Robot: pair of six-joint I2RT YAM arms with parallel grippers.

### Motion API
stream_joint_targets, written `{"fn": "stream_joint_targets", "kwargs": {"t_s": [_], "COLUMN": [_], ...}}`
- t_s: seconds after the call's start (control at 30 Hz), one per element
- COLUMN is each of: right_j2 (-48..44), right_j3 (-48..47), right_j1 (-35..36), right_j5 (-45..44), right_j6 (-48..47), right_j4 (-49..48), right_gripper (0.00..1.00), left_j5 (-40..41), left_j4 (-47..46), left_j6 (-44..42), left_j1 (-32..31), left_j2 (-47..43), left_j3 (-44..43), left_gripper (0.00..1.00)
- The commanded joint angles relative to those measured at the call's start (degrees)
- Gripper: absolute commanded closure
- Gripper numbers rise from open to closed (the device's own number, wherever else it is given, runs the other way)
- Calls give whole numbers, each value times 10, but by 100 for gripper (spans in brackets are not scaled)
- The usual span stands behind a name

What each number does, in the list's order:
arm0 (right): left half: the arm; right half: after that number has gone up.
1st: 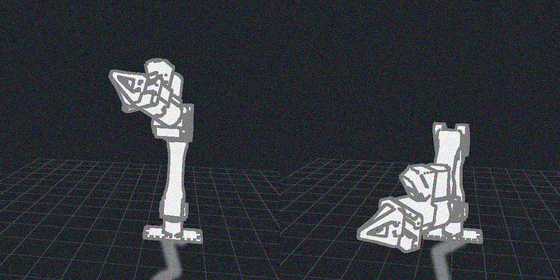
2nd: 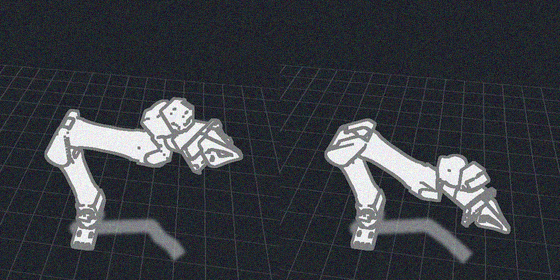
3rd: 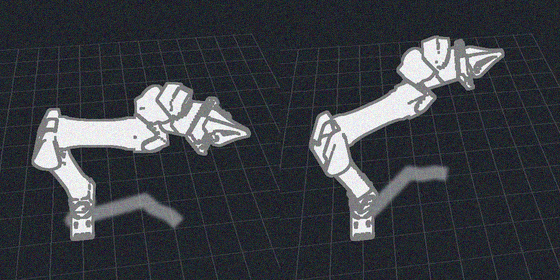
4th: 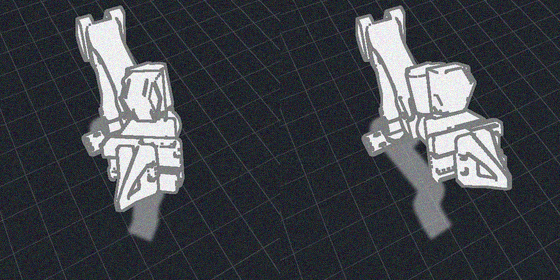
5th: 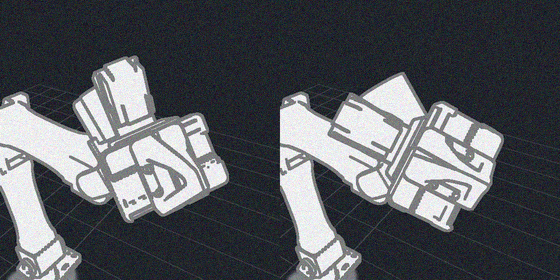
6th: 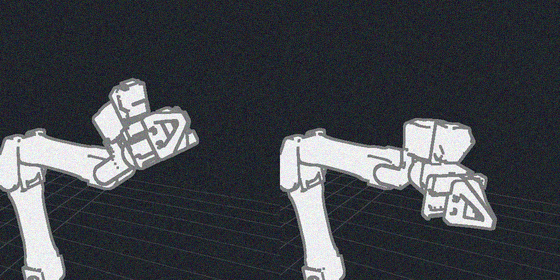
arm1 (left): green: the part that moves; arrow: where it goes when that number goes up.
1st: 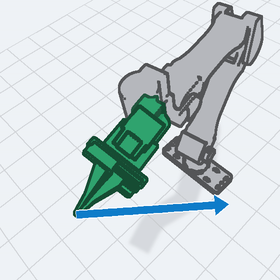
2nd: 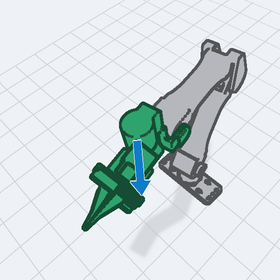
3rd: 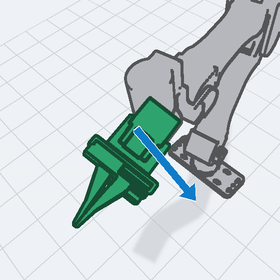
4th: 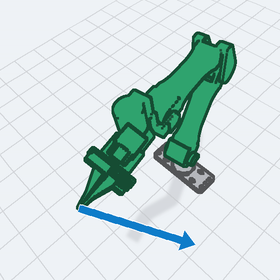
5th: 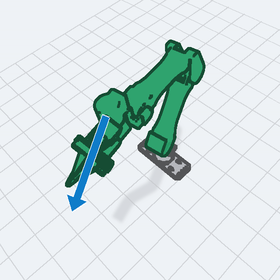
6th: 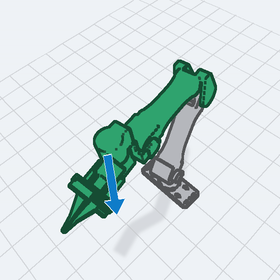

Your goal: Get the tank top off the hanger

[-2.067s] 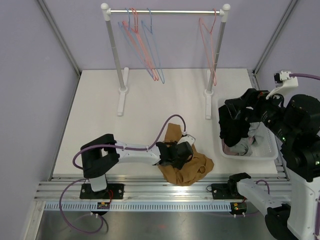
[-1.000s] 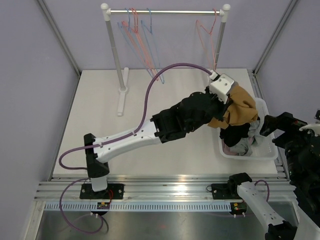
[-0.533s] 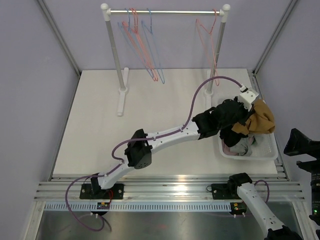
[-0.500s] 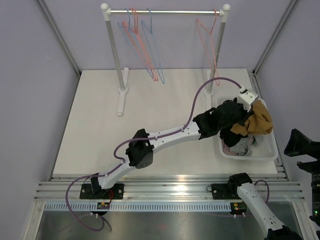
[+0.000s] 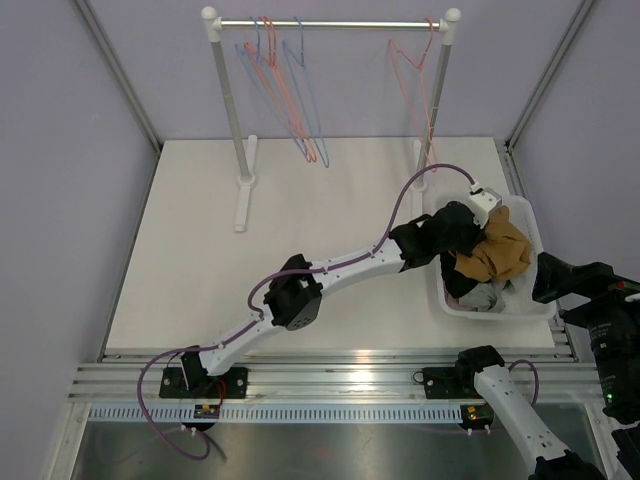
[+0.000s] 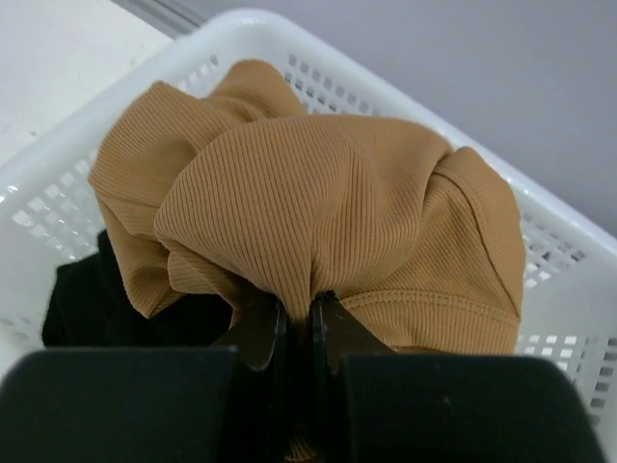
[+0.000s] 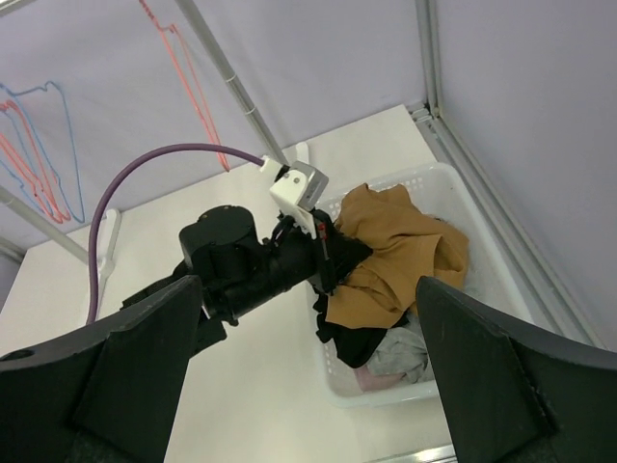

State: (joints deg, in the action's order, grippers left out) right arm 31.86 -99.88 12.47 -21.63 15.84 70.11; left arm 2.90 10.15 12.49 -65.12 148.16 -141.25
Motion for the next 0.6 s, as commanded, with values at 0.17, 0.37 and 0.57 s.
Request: {"fn": "stream_joint_targets", "kwargs": {"t_s": [0.17,0.37,0.57], "right_j2": [34,46,61], "right_j3": [21,15,20], "right_j1": [2,1,1], "right_j5": [50,43,26], "right_j6": [15,3,-8], "right_j4": [-22,-24,-34], "right_gripper": [1,0,0], "left_j5": [-42,-11,15], "left_j4": [56,42,-19], "left_j6": [2,3,4], "left_j1": [-4,5,15], "left_j2": [-31,-145,-304], "left_j3": [20,51,173], "left_gripper": [60,24,1]}}
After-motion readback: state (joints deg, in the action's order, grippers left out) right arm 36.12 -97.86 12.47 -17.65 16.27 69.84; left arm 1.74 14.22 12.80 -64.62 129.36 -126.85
